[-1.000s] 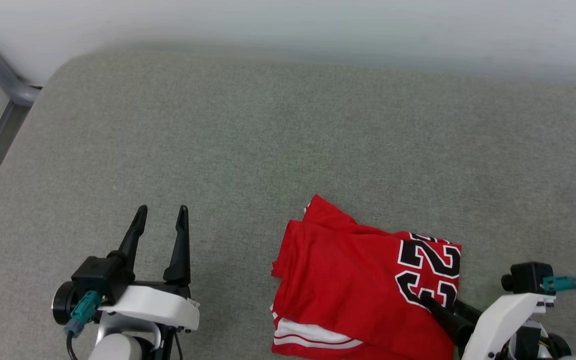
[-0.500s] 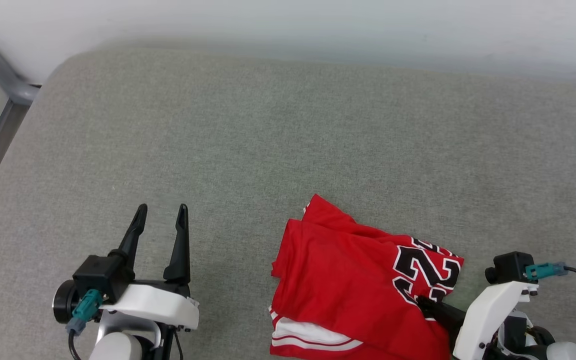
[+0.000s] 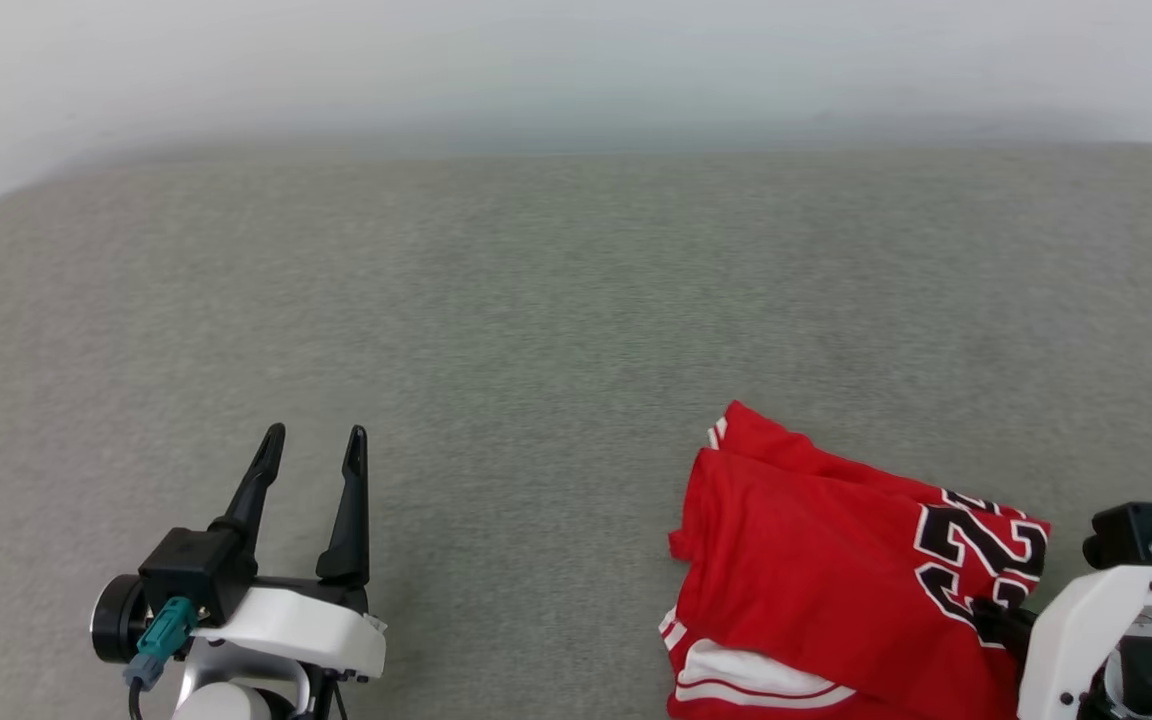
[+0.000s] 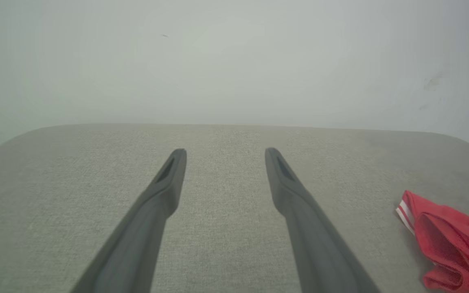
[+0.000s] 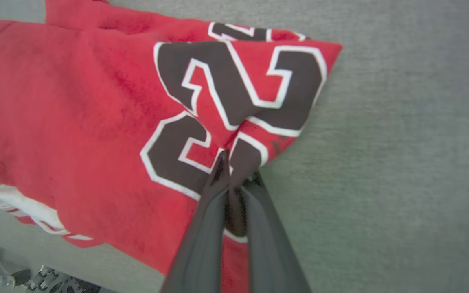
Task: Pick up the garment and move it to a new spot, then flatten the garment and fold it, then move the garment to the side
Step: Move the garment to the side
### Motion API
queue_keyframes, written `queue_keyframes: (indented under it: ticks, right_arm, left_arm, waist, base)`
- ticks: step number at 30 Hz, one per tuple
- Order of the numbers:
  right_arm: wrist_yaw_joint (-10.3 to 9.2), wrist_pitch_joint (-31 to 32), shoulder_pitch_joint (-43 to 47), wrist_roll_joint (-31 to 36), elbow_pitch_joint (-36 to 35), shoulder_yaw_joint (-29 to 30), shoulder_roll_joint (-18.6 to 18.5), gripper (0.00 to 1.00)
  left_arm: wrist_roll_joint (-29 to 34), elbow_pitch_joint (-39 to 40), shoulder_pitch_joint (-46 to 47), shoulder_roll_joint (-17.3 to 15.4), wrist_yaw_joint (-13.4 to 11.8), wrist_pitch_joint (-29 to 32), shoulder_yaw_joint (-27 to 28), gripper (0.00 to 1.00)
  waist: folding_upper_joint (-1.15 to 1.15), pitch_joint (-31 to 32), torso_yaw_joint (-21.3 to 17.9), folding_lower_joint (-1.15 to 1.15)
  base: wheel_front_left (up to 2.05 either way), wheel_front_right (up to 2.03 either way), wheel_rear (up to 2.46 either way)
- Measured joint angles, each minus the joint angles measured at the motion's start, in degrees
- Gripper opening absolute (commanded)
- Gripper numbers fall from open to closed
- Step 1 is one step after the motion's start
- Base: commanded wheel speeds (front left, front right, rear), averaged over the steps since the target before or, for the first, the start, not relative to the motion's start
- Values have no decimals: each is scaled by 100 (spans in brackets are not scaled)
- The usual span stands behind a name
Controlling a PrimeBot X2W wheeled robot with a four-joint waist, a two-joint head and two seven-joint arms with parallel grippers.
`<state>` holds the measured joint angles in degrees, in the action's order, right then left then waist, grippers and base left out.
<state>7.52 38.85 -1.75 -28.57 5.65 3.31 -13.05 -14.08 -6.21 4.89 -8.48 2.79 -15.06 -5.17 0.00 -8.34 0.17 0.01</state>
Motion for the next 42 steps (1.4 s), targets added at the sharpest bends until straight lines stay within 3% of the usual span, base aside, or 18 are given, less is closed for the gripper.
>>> queue_keyframes:
  ticks: [10, 22, 32, 39, 40, 41, 42]
  right_arm:
    - [-1, 70, -484, 716, -202, 252, 46, 0]
    - [0, -1011, -2331, 1416, 436, 531, -176, 0]
    - [0, -1862, -3385, 2029, 1351, 1649, -538, 0]
    - [1, -2610, -3839, 2522, 1751, 2033, -543, 0]
    - [1, -2721, -3868, 2665, 1823, 2092, -514, 9]
    - [1, -2817, -3899, 2800, 1898, 2180, -481, 39]
    - [1, -2916, -3941, 2900, 1986, 2281, -439, 91]
  left_arm:
    - [73, 230, 80, -154, 69, -1, 59, 100]
    - [174, 973, 689, -747, 176, 391, 145, 100]
    - [204, 1630, 1341, -1077, 271, 693, 49, 100]
    - [231, 1823, 1651, -1243, 304, 782, -3, 100]
    - [231, 1831, 1679, -1249, 305, 782, -9, 100]
    - [231, 1844, 1690, -1250, 309, 781, -20, 100]
    - [230, 1845, 1701, -1251, 309, 779, -21, 100]
  waist:
    - [0, -174, -999, 0]
    - [0, -1335, -1898, 0]
    - [0, -2459, -2143, 1]
    - [0, -2943, -2072, 1]
    - [0, -2994, -2053, 1]
    - [0, -3035, -2032, 1]
    - [0, -3064, -2010, 1]
  base:
    - [0, 0, 0]
    - [0, 0, 0]
    - [0, 0, 0]
    - [0, 0, 0]
    - [0, 0, 0]
    - [0, 0, 0]
    - [0, 0, 0]
